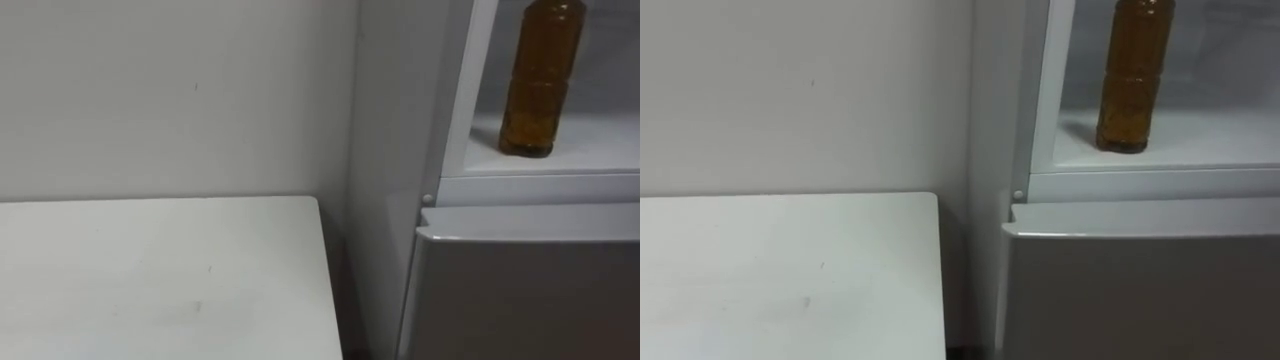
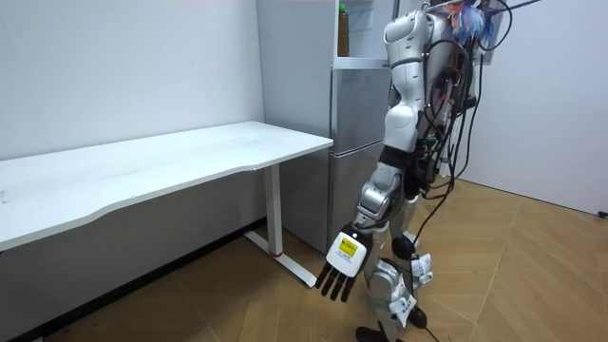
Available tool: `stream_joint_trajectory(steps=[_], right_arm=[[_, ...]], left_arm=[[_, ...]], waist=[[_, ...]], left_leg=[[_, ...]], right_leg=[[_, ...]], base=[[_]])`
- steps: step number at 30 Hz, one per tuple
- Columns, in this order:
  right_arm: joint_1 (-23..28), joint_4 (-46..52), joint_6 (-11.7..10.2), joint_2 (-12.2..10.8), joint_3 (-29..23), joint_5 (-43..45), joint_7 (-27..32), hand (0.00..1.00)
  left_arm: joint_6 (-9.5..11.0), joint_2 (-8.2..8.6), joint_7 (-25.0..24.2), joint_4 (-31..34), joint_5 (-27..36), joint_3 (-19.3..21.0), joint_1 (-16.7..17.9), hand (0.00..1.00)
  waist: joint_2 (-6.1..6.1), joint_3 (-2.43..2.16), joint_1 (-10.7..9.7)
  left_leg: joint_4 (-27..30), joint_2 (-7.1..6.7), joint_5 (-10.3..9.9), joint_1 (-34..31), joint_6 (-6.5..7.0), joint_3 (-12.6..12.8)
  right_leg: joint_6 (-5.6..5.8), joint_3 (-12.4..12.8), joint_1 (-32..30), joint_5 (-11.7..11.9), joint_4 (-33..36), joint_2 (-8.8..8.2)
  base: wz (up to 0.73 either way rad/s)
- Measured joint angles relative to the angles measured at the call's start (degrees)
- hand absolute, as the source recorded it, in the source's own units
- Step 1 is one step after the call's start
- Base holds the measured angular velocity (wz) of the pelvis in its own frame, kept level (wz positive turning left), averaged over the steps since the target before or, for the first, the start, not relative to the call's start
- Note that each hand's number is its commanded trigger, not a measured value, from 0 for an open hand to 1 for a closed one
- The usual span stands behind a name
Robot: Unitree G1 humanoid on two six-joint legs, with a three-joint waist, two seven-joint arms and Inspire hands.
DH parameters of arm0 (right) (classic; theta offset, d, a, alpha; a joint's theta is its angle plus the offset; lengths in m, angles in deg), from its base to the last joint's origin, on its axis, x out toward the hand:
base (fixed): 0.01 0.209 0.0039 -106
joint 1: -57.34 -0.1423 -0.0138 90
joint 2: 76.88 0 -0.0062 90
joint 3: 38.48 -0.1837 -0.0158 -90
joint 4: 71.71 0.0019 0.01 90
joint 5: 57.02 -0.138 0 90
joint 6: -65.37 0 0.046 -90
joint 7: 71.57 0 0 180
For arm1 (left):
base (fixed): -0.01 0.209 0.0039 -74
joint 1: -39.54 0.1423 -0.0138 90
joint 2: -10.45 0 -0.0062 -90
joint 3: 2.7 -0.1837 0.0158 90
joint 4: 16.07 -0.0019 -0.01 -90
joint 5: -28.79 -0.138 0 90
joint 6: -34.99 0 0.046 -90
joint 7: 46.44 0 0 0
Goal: Put the bottle in the upper fridge
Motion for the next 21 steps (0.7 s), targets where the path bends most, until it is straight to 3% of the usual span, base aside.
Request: stream_joint_trajectory(steps=[9, 21], right_arm=[[0.0, 0.3, -1.0, 0.0, 3.0, 0.4, 0.0, 0.00], [0.0, 0.3, -4.1, -0.2, 9.3, 2.5, 0.0, 0.00]], left_arm=[[0.8, -0.17, -1.0, -2.0, 0.0, -1.2, -0.2, 0.00], [1.5, -0.22, -2.2, -2.4, 0.0, -3.4, -0.7, 0.00]], waist=[[-0.06, 0.03, 0.1], [-0.19, 0.17, 0.5]], left_leg=[[0.2, 0.02, 0.0, 0.1, 0.01, 0.0], [1.1, 0.09, 0.0, -1.5, 0.04, -0.6]], right_leg=[[-0.01, 0.0, 0.4, 0.0, 0.0, 0.00], [-0.12, -0.3, -0.3, 0.3, 0.0, 0.06]], base=[[0.00], [0.02]])
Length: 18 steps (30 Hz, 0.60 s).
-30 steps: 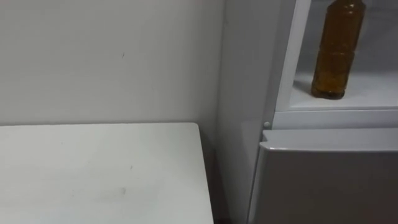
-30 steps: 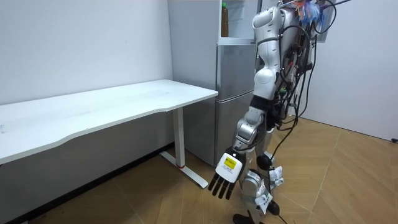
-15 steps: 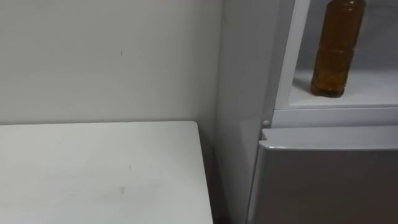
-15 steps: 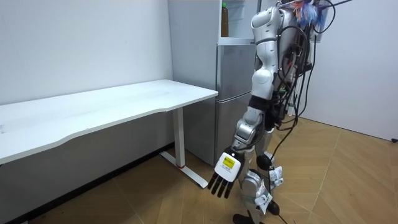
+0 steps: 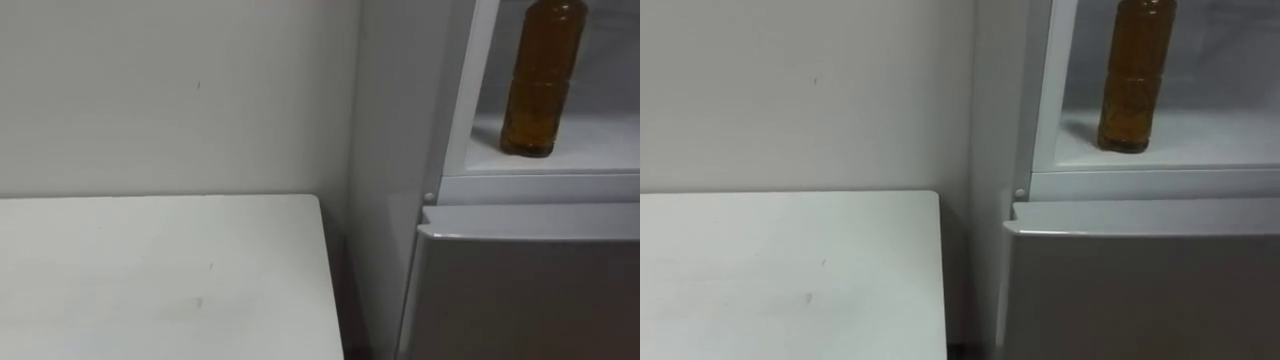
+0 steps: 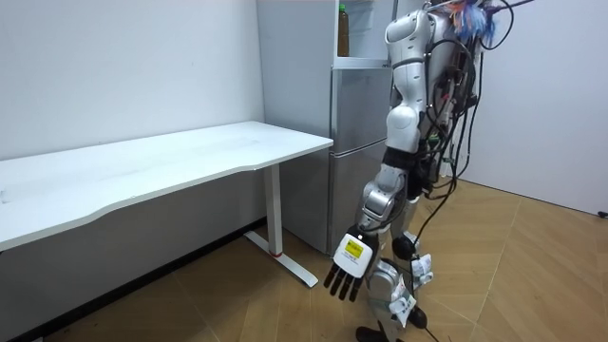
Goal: Put the bottle in the upper fridge
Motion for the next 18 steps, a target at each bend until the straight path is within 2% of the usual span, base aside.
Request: stream_joint_trajectory(steps=[4, 7, 10, 12, 16, 18], right_arm=[[0.0, 0.0, -0.3, -0.9, 1.8, 3.7, 0.0, 0.00], [0.0, 0.1, -0.4, -1.2, 2.4, 5.8, 0.0, 0.00], [0.0, 0.1, -1.7, -1.2, 3.6, 6.3, -0.4, 0.00], [0.0, 0.3, -2.4, -1.2, 4.7, 6.3, -1.2, 0.00], [0.0, 1.9, -2.4, -1.2, 7.2, 8.4, -3.8, 0.00], [0.0, 1.9, -2.4, -1.1, 7.7, 9.5, -5.6, 0.00]], left_arm=[[0.1, -0.04, -0.1, 0.0, 0.0, 0.0, -0.1, 0.00], [0.0, -0.04, -1.1, -0.1, 0.0, 0.0, -0.2, 0.00], [0.1, -0.11, -2.2, -0.1, 0.0, 0.0, -0.1, 0.00], [0.1, -0.14, -2.7, 0.0, 0.0, -0.3, 0.0, 0.00], [0.2, -0.14, -3.4, 0.0, 0.0, -1.1, 0.4, 0.00], [0.2, -0.15, -3.5, 0.1, 0.0, -1.0, 0.4, 0.00]], waist=[[0.28, -0.01, 0.7], [0.78, -0.01, 2.1], [1.02, -0.04, 2.9], [1.14, -0.04, 3.3], [2.10, -0.07, 4.7], [2.21, -0.12, 4.9]], left_leg=[[0.0, -0.08, 0.0, -0.2, 0.01, -0.7], [0.0, -0.13, 0.0, -0.3, 0.01, -1.2], [0.7, -0.19, 0.0, -1.2, 0.01, -2.3], [0.9, -0.18, 0.0, -1.4, 0.01, -2.7], [1.0, -0.16, 0.0, -1.5, 0.00, -2.8], [1.0, -0.26, 0.1, -1.6, 0.10, -3.2]], right_leg=[[0.02, -0.6, 0.0, 0.0, -0.1, -0.04], [0.02, -0.9, 0.1, 0.0, -0.2, -0.07], [0.02, -1.9, 0.2, 0.0, -0.3, -0.14], [0.01, -2.5, 0.1, 0.0, -0.3, -0.18], [0.00, -2.7, 0.1, 0.0, -0.3, -0.22], [-0.01, -3.3, 0.1, 0.0, -0.4, -0.36]], base=[[0.07], [0.06], [0.17], [0.17], [0.02], [0.13]])
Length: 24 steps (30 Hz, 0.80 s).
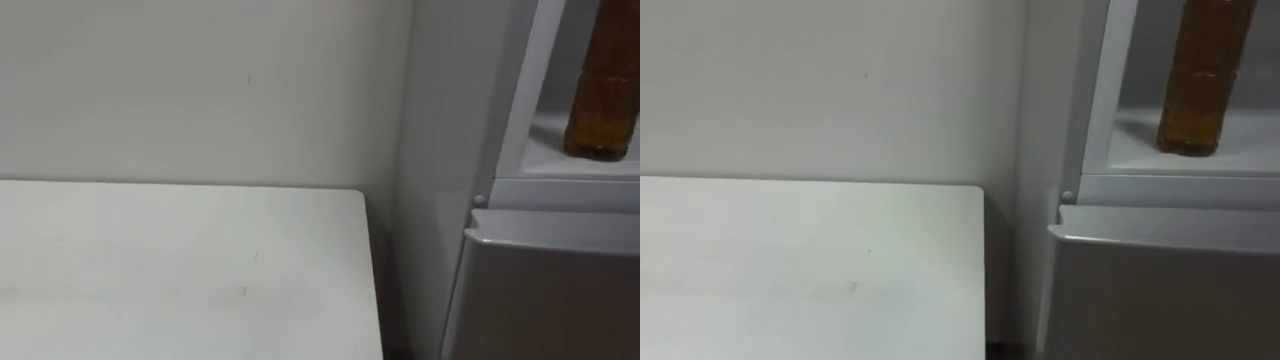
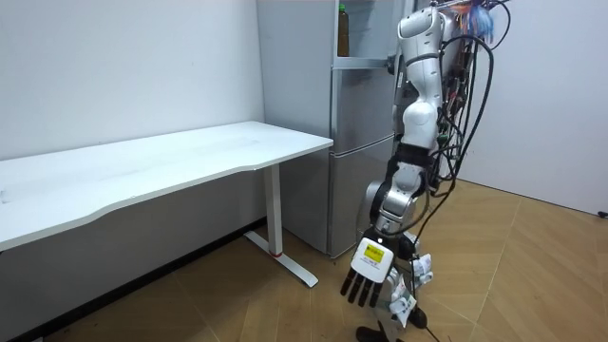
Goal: Put the bottle in the upper fridge
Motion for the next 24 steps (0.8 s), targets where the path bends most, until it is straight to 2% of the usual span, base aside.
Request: stream_joint_trajectory(steps=[3, 5, 8, 10, 17, 24], right_arm=[[0.0, 0.5, 0.0, 0.4, 0.3, 1.7, -3.0, 0.00], [-0.1, 0.6, 1.0, 0.5, 0.5, 2.6, -3.6, 0.00], [-0.2, 0.6, 1.2, 0.5, 0.8, 3.5, -4.8, 0.00], [-0.2, 0.8, 1.5, 0.5, 1.2, 3.7, -6.3, 0.00], [-0.2, 0.8, 4.9, 0.9, 1.6, 5.2, -10.1, 0.00], [-0.2, 0.8, 5.3, 1.0, 1.9, 6.0, -11.9, 0.00]], left_arm=[[0.0, 0.00, -0.3, 0.0, 0.0, 0.0, 0.0, 0.00], [0.0, 0.01, -0.4, -0.2, 0.0, 0.0, 0.0, 0.00], [-0.1, 0.01, -0.5, -0.5, -1.2, 0.5, 0.0, 0.00], [-0.1, -0.04, -0.3, -0.7, -1.2, 0.5, 0.0, 0.00], [-0.5, -0.06, -0.4, -2.3, -1.2, -0.2, -1.5, 0.00], [-0.8, -0.44, -0.4, -2.3, -1.2, -0.2, -1.6, 0.00]], waist=[[-0.25, -0.15, 0.9], [-0.63, -0.18, 1.5], [-0.87, -0.23, 1.7], [-1.18, -0.08, 2.0], [-1.55, 0.01, 1.7], [-1.56, 0.06, 1.8]], left_leg=[[-0.1, -0.04, 0.1, -0.1, -0.02, -0.7], [-0.1, -0.07, 0.1, 0.0, -0.05, -1.3], [-0.1, -0.06, 0.1, -0.1, -0.11, -1.4], [-0.2, 0.04, 0.1, 0.2, -0.16, -1.2], [-0.1, 0.38, 0.2, 0.5, -0.29, -0.8], [-0.2, 0.45, 0.2, 0.5, -0.33, -0.7]], right_leg=[[0.00, -0.6, 0.3, 0.0, -0.6, 0.05], [-0.01, -1.2, 1.0, 0.0, -1.0, 0.11], [-0.01, -1.7, 1.0, 0.0, -1.4, 0.10], [-0.01, -1.7, 1.5, 0.0, -1.4, 0.14], [-0.51, -1.2, 2.0, 0.3, -1.7, 0.52], [-0.59, -1.1, 1.9, 0.4, -2.2, 0.65]], base=[[0.11], [0.14], [0.05], [-0.08], [-0.04], [-0.01]])
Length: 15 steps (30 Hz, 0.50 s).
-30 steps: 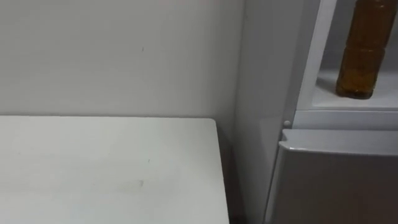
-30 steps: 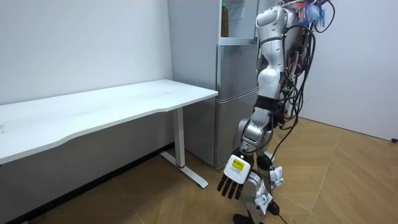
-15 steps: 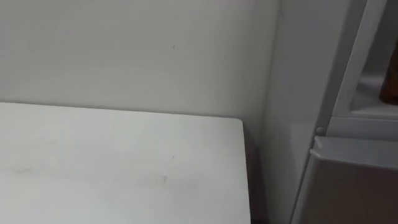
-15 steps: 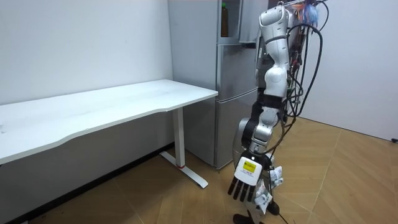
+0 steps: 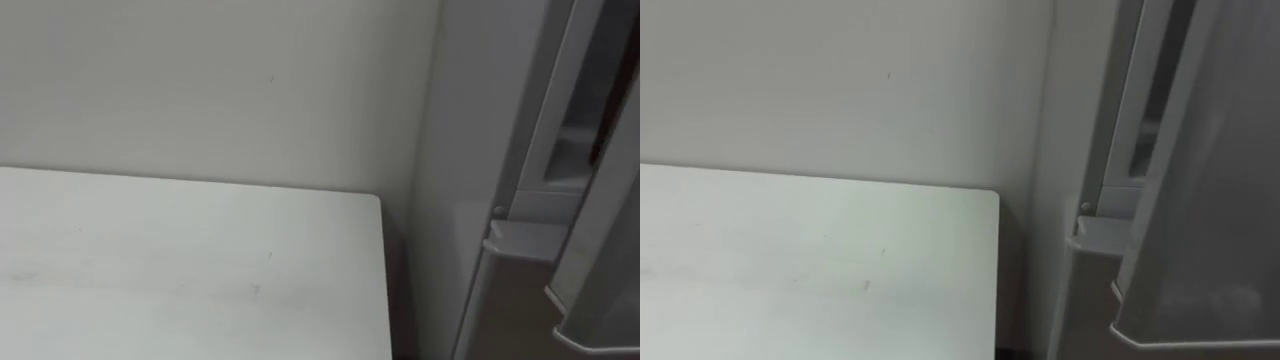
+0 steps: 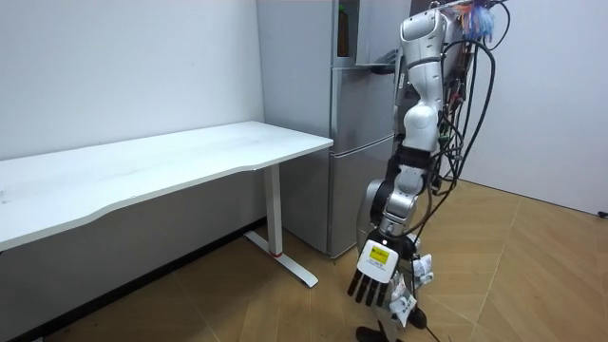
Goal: Put the bottle in the upper fridge
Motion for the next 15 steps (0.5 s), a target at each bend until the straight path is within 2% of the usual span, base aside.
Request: stream_joint_trajectory(steps=[9, 15], right_arm=[[0.0, 0.0, 0.0, 0.9, 0.6, 2.1, -4.6, 0.00], [0.0, 0.3, 0.9, 1.0, 0.1, 3.0, -7.1, 0.00]], left_arm=[[-0.4, -0.09, 0.0, 0.1, -1.5, 0.0, -0.3, 0.00], [-1.5, -0.06, -0.9, 0.9, -2.4, 0.0, 0.1, 0.00]], waist=[[0.10, 0.08, -0.8], [0.03, 0.08, -1.1]], left_leg=[[-0.9, 0.03, 0.0, 0.0, -0.01, 0.1], [-0.8, -0.13, 0.1, -0.5, 0.00, -0.9]], right_leg=[[0.11, 0.5, 0.3, 0.7, -0.5, 0.23], [0.11, -0.3, 0.1, 0.7, -0.6, 0.06]], base=[[-0.03], [0.04]])
